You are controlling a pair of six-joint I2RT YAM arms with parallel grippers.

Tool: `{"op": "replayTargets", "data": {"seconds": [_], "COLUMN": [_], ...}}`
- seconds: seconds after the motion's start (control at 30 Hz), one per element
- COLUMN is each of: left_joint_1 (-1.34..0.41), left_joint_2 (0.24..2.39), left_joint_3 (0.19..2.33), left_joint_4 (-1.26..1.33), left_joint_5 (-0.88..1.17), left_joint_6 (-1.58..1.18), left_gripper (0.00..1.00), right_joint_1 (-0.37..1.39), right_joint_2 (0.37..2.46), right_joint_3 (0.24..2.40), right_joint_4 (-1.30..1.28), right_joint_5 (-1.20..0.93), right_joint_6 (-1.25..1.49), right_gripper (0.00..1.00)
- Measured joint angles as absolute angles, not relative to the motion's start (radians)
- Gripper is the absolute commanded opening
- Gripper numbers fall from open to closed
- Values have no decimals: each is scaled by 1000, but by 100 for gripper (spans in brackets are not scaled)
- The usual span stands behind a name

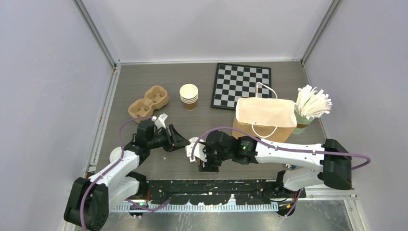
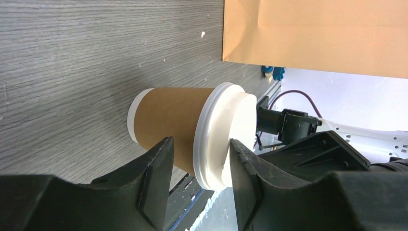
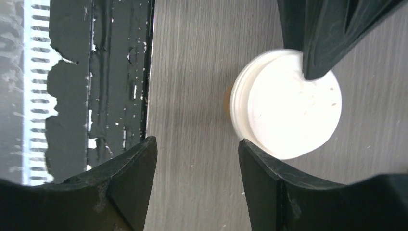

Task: Pack the takeout coffee

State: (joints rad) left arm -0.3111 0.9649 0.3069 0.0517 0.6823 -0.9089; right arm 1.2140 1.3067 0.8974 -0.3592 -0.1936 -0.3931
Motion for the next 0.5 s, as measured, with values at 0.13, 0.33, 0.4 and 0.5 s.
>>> {"op": "replayTargets", "data": {"seconds": [0.13,0.33,0.4,0.5], "left_joint_1": [-314,-315,-315,-316], "left_joint_2": [965,955,951,941], "left_joint_3": [310,311,311,311], "left_joint_4": [46,34,32,23], "left_joint_5": [680,674,673,670], "left_joint_6": [-908,-905,-905,-905], "left_gripper": [46,46,46,45], "right_joint_1": [1214,1214,1214,1216], "right_joint_2": [1307,1326,1336,1355], "right_joint_3": [888,858,842,833], "right_joint_4": [-311,-188,-159,-129], "right_joint_5": [-215,-219,-219,-215], "right_joint_6": [-496,-590,-614,-642], "right_gripper": [66,63,63,61]}}
